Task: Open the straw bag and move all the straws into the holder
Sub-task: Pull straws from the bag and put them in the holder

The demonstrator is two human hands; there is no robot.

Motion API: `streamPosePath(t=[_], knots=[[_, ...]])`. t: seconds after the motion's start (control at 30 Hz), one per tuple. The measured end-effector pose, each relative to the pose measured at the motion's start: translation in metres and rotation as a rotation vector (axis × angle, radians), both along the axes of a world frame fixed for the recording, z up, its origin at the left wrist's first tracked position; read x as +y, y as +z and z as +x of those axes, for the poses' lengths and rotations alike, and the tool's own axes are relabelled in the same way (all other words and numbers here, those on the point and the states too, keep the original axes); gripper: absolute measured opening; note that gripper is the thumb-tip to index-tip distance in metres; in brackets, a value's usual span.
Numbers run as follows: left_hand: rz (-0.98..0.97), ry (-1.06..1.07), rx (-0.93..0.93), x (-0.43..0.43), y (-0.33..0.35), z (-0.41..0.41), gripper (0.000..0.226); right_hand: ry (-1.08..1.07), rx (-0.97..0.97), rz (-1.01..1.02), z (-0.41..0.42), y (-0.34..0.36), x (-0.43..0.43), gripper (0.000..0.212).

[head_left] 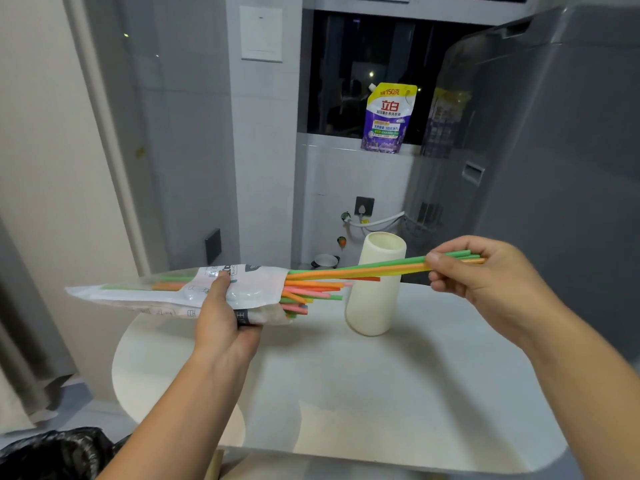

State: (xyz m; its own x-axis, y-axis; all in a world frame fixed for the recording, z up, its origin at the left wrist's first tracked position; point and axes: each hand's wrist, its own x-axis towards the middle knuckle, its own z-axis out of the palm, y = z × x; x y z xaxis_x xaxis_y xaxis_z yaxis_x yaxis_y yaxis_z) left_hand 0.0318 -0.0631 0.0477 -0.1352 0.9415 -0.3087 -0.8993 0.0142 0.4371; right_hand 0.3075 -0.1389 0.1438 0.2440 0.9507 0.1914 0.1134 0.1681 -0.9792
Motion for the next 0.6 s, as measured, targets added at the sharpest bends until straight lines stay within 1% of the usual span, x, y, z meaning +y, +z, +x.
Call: streamPosePath(t=[0.07, 0.23, 0.47, 0.6], knots=[[-0.011, 0.0, 0.009, 0.001, -0.002, 0.0, 0.033, -0.011, -0.016, 0.008, 0.009, 0.006, -0.003, 0.002], [-0.041, 0.008, 0.008, 0.005, -0.007, -0.001, 0.042, -0.054, -0.042, 0.007, 0.031, 0.017, -0.011, 0.001], [-0.061, 0.016, 0.019, 0.004, -0.011, 0.001, 0.045, -0.215, 0.012, 0.082, 0.049, 0.024, -0.013, 0.003], [-0.048, -0.019, 0.031, -0.002, -0.01, 0.008, 0.04, -0.329, -0.049, 0.123, 0.054, 0.033, -0.012, 0.006]])
